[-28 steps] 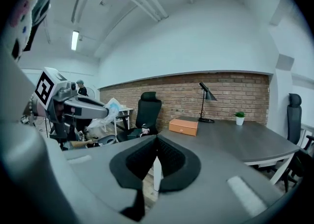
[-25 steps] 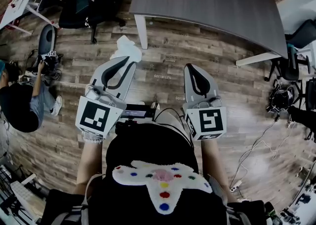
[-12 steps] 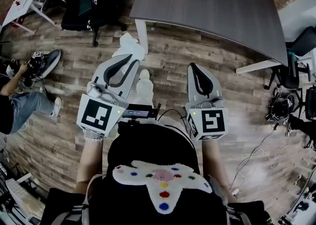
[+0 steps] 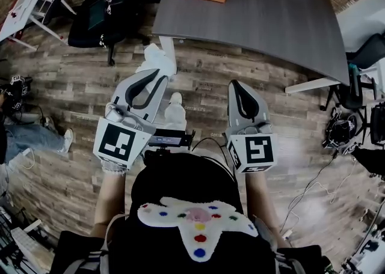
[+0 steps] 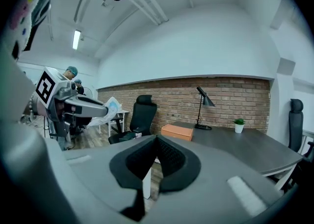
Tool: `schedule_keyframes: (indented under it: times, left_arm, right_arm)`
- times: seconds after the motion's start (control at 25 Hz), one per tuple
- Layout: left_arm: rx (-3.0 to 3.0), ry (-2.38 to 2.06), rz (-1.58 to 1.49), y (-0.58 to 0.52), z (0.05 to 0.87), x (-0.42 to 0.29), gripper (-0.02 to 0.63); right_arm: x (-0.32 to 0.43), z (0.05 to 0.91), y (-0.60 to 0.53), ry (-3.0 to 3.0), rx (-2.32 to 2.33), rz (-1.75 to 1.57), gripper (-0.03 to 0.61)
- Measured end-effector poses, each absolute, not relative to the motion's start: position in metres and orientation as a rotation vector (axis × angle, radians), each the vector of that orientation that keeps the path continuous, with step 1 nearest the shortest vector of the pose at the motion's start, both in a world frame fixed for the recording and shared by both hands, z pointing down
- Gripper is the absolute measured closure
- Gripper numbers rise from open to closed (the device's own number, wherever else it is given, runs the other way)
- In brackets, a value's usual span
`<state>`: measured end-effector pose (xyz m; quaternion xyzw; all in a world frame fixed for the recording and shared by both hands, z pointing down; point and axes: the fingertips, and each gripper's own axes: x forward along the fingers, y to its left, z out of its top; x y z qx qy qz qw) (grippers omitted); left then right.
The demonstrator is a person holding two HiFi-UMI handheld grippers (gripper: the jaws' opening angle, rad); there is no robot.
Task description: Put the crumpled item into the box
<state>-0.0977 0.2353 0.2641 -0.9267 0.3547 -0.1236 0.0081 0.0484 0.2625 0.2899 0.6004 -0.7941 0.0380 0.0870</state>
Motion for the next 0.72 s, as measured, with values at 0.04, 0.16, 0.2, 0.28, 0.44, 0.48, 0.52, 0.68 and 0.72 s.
schedule_keyframes:
  times: [0.04, 0.16, 0.2, 0.28, 0.44, 0.48, 0.52, 0.68, 0.72]
  left_arm:
    - [-2.898, 1.109, -0.39, 0.228, 0.265, -0.098, 0.568]
    - [-2.904, 1.111, -0.392, 0.201, 0.267, -0.097, 0.568]
    - [-2.907, 1.109, -0.388, 0.192, 0.266, -0.097, 0.568]
    - [-2.909, 1.1, -0.385, 0.173, 0.265, -0.097, 0.568]
    - [-2.915, 1.075, -0.378, 0.135, 0.26, -0.094, 0.568]
    - [-2.917, 1.069, -0.377, 0.126, 0.259, -0.092, 0.568]
    - [-2.918, 1.062, -0.378, 0.117, 0.258, -0.091, 0.568]
    - [-2.921, 1.057, -0.384, 0.081, 0.256, -0.09, 0.568]
    - [-2.922, 1.056, -0.385, 0.072, 0.256, -0.091, 0.568]
  right_arm:
    - [0.049, 0.29, 0.255, -2.362, 1.789, 0.116, 0.571]
    - [0.05, 0.291, 0.231, -2.355, 1.79, 0.123, 0.571]
    - [0.05, 0.291, 0.223, -2.355, 1.792, 0.126, 0.571]
    - [0.049, 0.29, 0.205, -2.354, 1.8, 0.132, 0.571]
    - [0.049, 0.282, 0.169, -2.352, 1.81, 0.126, 0.571]
    - [0.05, 0.281, 0.159, -2.351, 1.809, 0.122, 0.571]
    - [0.05, 0.279, 0.15, -2.349, 1.811, 0.12, 0.571]
    - [0.052, 0.277, 0.117, -2.336, 1.84, 0.131, 0.571]
    - [0.052, 0.276, 0.108, -2.331, 1.846, 0.132, 0.571]
